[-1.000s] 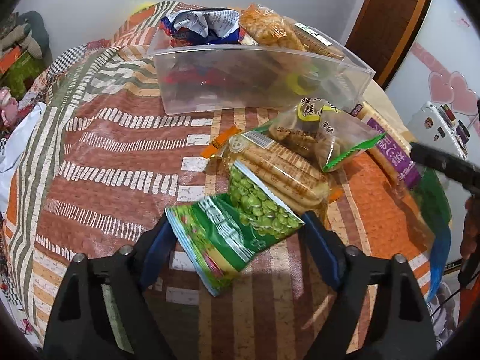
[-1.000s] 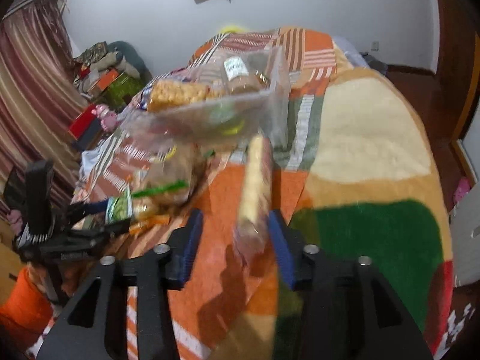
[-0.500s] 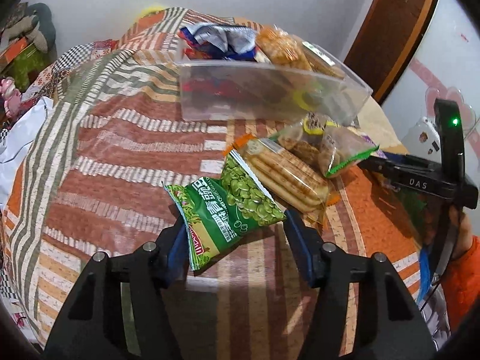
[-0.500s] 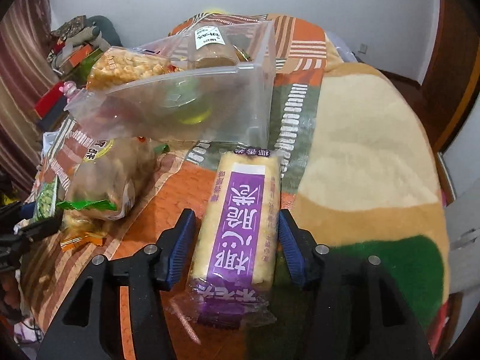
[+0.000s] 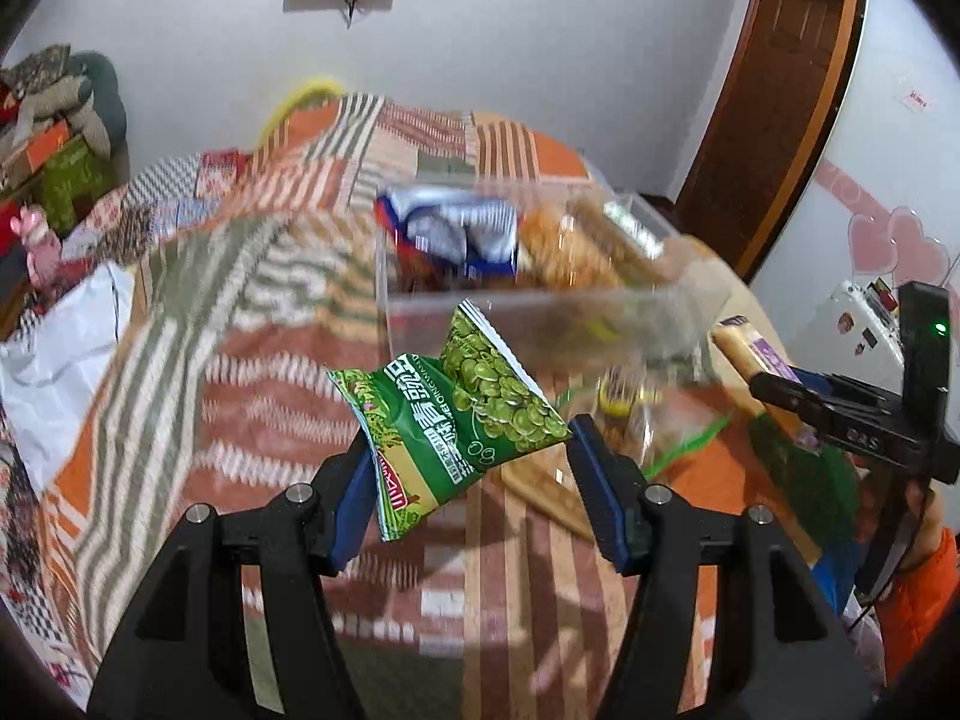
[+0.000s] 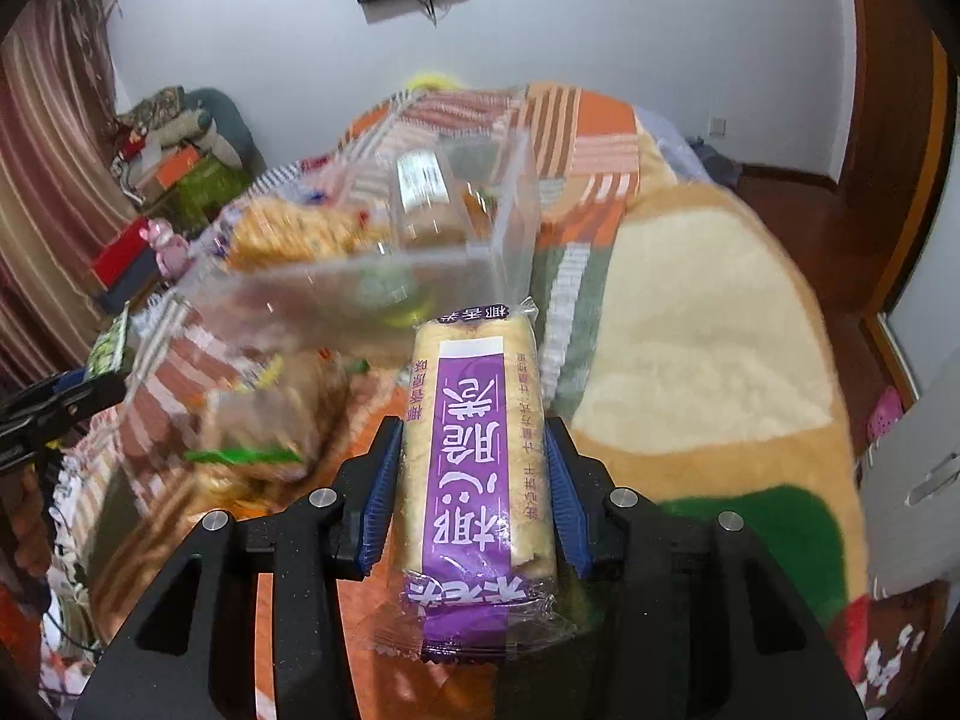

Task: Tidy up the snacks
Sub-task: 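Carry the pea bag and cake roll into the clear box and release them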

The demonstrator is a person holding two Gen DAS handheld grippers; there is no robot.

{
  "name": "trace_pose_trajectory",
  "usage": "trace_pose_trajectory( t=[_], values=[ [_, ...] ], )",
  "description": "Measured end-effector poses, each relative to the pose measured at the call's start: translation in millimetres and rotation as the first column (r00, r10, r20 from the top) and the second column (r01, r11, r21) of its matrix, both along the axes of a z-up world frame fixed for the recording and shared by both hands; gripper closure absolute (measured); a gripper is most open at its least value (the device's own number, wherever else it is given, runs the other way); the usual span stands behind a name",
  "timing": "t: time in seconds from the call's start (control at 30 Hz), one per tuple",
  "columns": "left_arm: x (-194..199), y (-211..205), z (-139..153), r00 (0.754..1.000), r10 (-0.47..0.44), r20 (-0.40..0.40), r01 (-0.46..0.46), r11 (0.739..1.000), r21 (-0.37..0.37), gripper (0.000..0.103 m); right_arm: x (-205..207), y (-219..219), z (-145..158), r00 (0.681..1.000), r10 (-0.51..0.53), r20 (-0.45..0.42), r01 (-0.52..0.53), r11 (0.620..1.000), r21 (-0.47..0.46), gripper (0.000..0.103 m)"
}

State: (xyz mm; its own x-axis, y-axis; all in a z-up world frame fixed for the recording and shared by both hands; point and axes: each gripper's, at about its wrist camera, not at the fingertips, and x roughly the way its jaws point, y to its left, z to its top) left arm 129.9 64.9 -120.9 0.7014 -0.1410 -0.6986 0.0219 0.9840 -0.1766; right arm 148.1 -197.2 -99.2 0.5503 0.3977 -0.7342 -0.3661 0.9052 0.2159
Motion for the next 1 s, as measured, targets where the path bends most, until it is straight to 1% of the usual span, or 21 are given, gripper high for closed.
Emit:
trace_pose_trajectory(
  t=[0.17, 0.3, 0.4, 0.5, 0.67, 0.83, 1.0],
  values=[
    [19, 0, 18, 0.999, 0.000, 0.045, 0.000, 1.000, 0.000, 0.042, 3, 5, 28, 0.997, 0.003, 0.076, -0.006, 0.999, 0.034, 0.061],
    [42, -1, 22, 0.999, -0.002, 0.042, 0.003, 1.000, -0.006, 0.042, 11, 14, 44, 0.993, 0.010, 0.122, -0.017, 0.998, 0.056, 0.061],
    [57, -3, 19, 0.999, -0.001, 0.035, 0.001, 1.000, 0.006, 0.042, 20, 23, 50, 0.989, 0.018, 0.144, -0.029, 0.997, 0.074, 0.061],
    [72, -3, 15, 1.000, 0.001, 0.018, -0.001, 1.000, -0.002, 0.042, 30, 33, 54, 0.987, 0.034, 0.158, -0.048, 0.995, 0.086, 0.061],
    [93, 1, 6, 1.000, 0.007, -0.011, -0.007, 0.999, -0.038, 0.042, 49, 54, 54, 0.985, 0.072, 0.159, -0.086, 0.993, 0.084, 0.061],
    [111, -1, 1, 1.000, 0.004, -0.020, -0.004, 1.000, -0.024, 0.043, 70, 75, 48, 0.986, 0.105, 0.131, -0.116, 0.990, 0.080, 0.061],
    [124, 0, -7, 0.999, 0.007, -0.037, -0.008, 1.000, -0.027, 0.044, 88, 94, 41, 0.986, 0.132, 0.097, -0.139, 0.988, 0.066, 0.061]
  ],
)
